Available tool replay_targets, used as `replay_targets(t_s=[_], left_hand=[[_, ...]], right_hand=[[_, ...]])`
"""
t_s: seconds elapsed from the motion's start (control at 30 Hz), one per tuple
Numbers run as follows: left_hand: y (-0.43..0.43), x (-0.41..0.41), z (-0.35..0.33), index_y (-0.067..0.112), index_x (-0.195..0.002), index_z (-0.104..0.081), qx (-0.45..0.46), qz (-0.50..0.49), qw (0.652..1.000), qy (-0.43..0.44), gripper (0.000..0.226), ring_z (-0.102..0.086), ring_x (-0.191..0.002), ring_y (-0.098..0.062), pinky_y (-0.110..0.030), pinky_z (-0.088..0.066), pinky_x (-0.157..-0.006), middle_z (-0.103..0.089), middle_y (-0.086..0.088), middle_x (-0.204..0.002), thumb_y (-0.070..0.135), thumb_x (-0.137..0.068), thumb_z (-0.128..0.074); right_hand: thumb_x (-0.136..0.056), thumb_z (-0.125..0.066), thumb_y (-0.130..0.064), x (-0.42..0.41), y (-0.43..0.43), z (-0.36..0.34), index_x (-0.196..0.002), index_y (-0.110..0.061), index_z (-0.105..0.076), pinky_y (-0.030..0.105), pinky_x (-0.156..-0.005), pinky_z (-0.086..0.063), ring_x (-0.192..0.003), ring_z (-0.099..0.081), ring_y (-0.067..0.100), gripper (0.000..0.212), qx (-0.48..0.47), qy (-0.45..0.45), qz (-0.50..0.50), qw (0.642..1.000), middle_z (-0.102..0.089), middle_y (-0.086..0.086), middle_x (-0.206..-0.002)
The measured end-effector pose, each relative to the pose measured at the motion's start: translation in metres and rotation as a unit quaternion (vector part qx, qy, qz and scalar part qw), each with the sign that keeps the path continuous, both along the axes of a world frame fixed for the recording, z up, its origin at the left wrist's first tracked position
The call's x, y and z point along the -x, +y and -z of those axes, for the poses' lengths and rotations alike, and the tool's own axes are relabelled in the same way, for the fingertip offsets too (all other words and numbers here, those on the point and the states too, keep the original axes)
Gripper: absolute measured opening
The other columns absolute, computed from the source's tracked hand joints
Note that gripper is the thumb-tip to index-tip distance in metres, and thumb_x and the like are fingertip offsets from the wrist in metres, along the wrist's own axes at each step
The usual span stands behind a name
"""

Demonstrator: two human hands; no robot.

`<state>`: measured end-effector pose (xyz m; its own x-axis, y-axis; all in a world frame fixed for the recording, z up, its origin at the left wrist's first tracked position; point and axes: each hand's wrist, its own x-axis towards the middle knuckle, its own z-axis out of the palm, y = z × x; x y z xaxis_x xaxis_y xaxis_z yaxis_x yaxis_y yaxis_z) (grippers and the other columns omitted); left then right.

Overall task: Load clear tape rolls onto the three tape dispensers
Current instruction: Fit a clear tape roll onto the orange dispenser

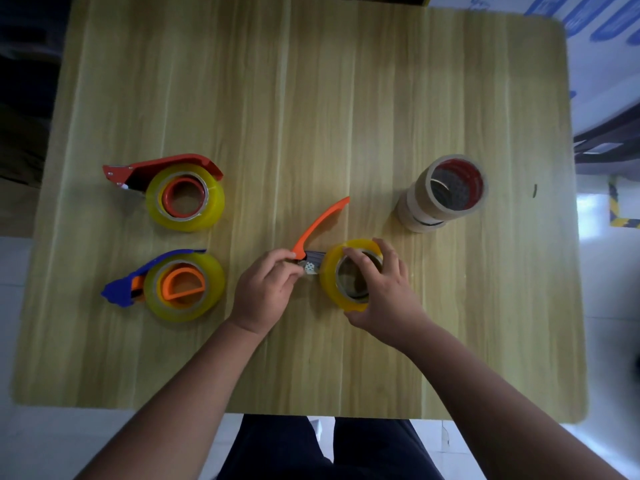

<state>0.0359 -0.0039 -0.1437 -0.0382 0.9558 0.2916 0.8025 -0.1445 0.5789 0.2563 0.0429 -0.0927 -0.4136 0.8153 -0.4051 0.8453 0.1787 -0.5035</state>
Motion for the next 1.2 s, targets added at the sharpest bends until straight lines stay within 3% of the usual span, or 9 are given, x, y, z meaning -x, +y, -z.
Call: replay_targets(t_s=[0.2,0.37,0.5,0.6,0.7,0.83,0.93,1.0,1.2], left_hand=[[-0.001,-0.003,0.008,0.006,-0.081,-0.071,-0.005,-0.014,1.0,-0.009,0.012,-0.063,-0.091,-0.023,-0.033,-0.053,-0.083,-0.053,-0.002,-0.11,0.017,-0.087,-0.068],[-0.001,-0.002,0.014,0.007,-0.088,-0.075,-0.002,0.001,1.0,0.018,0.011,-0.062,-0.098,-0.026,-0.038,-0.055,-0.086,-0.061,-0.013,-0.109,0.018,-0.085,-0.073],[0.0,-0.001,0.01,0.007,-0.083,-0.076,-0.01,0.004,0.999,0.03,0.006,-0.065,-0.093,-0.029,-0.04,-0.057,-0.079,-0.063,-0.013,-0.107,0.012,-0.081,-0.074],[-0.003,-0.006,0.01,0.008,-0.082,-0.076,0.0,-0.011,1.0,0.019,0.005,-0.066,-0.093,-0.028,-0.038,-0.056,-0.08,-0.065,-0.012,-0.108,0.012,-0.081,-0.077],[-0.007,-0.012,0.011,0.008,-0.083,-0.075,0.022,-0.04,0.999,-0.016,0.006,-0.066,-0.097,-0.024,-0.036,-0.055,-0.082,-0.059,-0.006,-0.115,0.014,-0.082,-0.075],[-0.009,-0.012,0.011,0.01,-0.085,-0.072,0.035,-0.045,0.996,-0.064,0.003,-0.064,-0.104,-0.021,-0.03,-0.053,-0.087,-0.056,-0.005,-0.123,0.011,-0.082,-0.072],[-0.009,-0.007,0.011,0.012,-0.087,-0.061,0.05,-0.061,0.992,-0.101,0.017,-0.062,-0.106,-0.018,-0.02,-0.048,-0.092,-0.06,-0.012,-0.121,0.009,-0.079,-0.076],[-0.011,-0.003,0.014,0.011,-0.091,-0.056,0.077,-0.092,0.985,-0.127,0.028,-0.062,-0.106,-0.019,-0.025,-0.049,-0.091,-0.064,-0.012,-0.117,0.007,-0.076,-0.079],[-0.019,0.0,0.021,0.011,-0.1,-0.063,0.137,-0.152,0.965,-0.167,0.024,-0.07,-0.093,-0.018,-0.04,-0.056,-0.075,-0.073,-0.004,-0.1,0.014,-0.08,-0.076]], right_hand=[[-0.064,-0.085,-0.03,0.004,0.002,0.005,-0.145,-0.042,-0.025,0.047,-0.102,-0.04,-0.137,-0.018,0.038,0.101,-0.013,-0.024,-0.005,1.0,-0.007,0.007,-0.155],[-0.065,-0.085,-0.036,0.005,0.003,0.007,-0.146,-0.045,-0.017,0.055,-0.106,-0.038,-0.14,-0.016,0.039,0.107,-0.005,-0.05,-0.021,0.999,-0.004,0.009,-0.157],[-0.069,-0.079,-0.057,0.008,0.003,0.003,-0.149,-0.049,0.004,0.066,-0.114,-0.013,-0.147,0.012,0.038,0.116,-0.002,-0.131,-0.077,0.988,0.012,0.006,-0.161],[-0.074,-0.066,-0.066,0.024,-0.002,0.002,-0.148,-0.041,-0.021,0.066,-0.113,-0.003,-0.148,0.011,0.037,0.091,-0.084,-0.138,-0.109,0.981,0.003,0.006,-0.164],[-0.077,-0.072,-0.042,0.046,-0.006,0.015,-0.12,-0.03,-0.061,0.068,-0.109,-0.018,-0.143,-0.025,0.038,0.046,-0.145,-0.077,-0.08,0.983,-0.041,0.005,-0.15],[-0.082,-0.071,-0.029,0.06,-0.002,0.038,-0.101,-0.029,-0.072,0.069,-0.108,-0.016,-0.129,-0.045,0.036,0.019,-0.183,-0.033,-0.07,0.98,-0.064,-0.002,-0.12],[-0.085,-0.069,-0.031,0.06,0.003,0.047,-0.1,-0.031,-0.075,0.07,-0.107,-0.017,-0.12,-0.053,0.034,0.016,-0.195,-0.014,-0.067,0.978,-0.067,-0.005,-0.105],[-0.089,-0.059,-0.036,0.06,0.005,0.048,-0.099,-0.032,-0.075,0.069,-0.107,-0.018,-0.118,-0.054,0.033,0.019,-0.19,-0.01,-0.065,0.98,-0.067,-0.006,-0.101],[-0.089,-0.038,-0.044,0.055,0.008,0.043,-0.113,-0.034,-0.068,0.068,-0.11,-0.006,-0.129,-0.04,0.032,0.04,-0.141,-0.063,-0.134,0.979,-0.058,-0.003,-0.12]])
